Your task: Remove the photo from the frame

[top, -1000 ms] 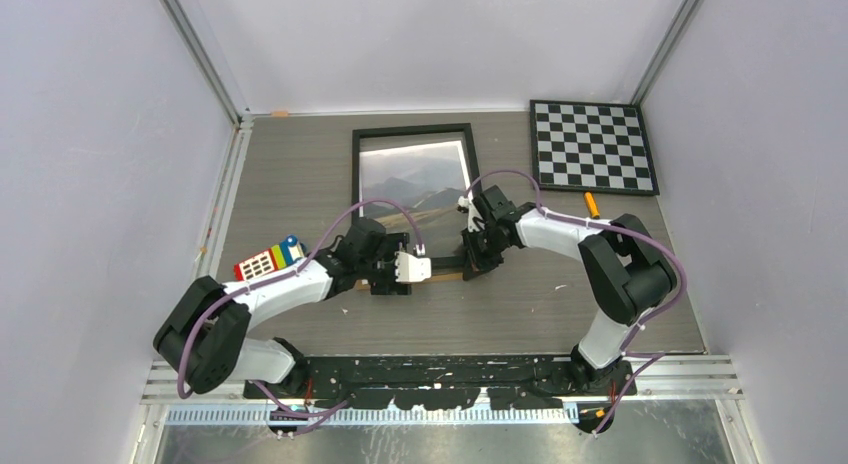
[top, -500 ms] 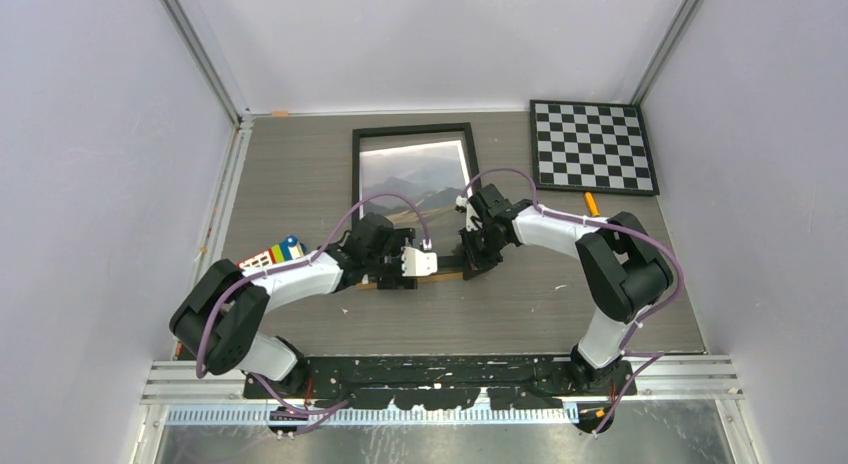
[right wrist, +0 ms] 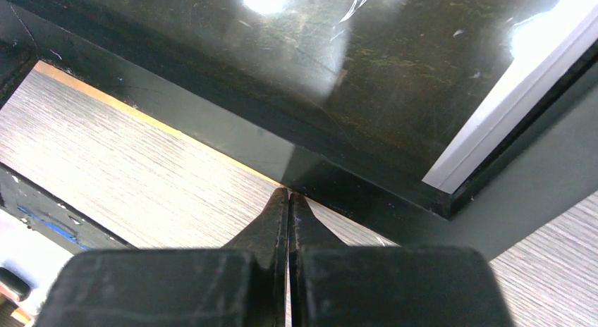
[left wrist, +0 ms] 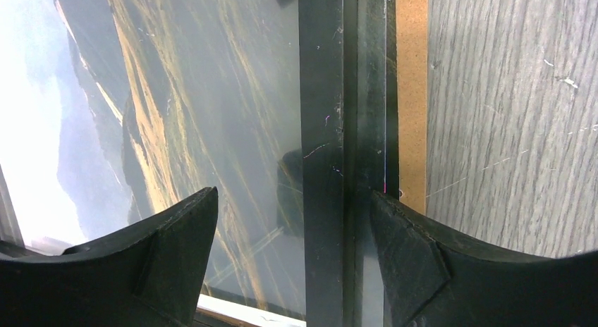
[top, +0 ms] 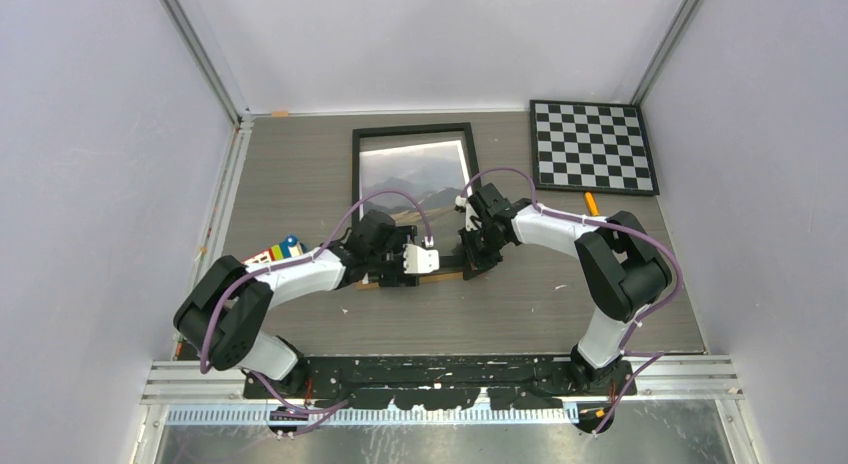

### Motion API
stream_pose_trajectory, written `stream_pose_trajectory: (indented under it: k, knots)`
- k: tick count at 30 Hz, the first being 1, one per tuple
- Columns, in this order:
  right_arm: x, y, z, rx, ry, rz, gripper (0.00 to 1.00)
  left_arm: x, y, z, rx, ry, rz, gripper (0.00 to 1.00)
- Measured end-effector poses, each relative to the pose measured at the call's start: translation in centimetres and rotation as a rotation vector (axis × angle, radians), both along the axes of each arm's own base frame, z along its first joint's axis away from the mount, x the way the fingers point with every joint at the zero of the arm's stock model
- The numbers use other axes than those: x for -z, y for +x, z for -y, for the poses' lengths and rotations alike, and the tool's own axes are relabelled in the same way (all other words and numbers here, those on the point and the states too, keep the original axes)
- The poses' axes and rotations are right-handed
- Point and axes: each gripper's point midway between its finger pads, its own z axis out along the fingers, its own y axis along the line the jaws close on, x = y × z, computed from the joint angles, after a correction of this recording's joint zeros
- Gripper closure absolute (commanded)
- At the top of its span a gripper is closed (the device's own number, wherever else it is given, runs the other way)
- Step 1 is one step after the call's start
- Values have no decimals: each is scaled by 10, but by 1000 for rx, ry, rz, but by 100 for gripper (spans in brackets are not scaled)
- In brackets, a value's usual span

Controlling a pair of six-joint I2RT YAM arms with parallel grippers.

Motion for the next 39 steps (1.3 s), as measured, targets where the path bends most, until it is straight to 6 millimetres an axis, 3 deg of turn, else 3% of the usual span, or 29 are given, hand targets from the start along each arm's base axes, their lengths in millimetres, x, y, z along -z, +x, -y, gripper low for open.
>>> stream_pose_trajectory:
  k: [20, 39]
  knots:
    - [0, 0, 0, -15, -13, -6, 100, 2, -7, 2, 40, 4, -29, 18]
    - [0, 2, 2, -50, -73, 33, 100, -1, 38, 9, -85, 3, 84, 20]
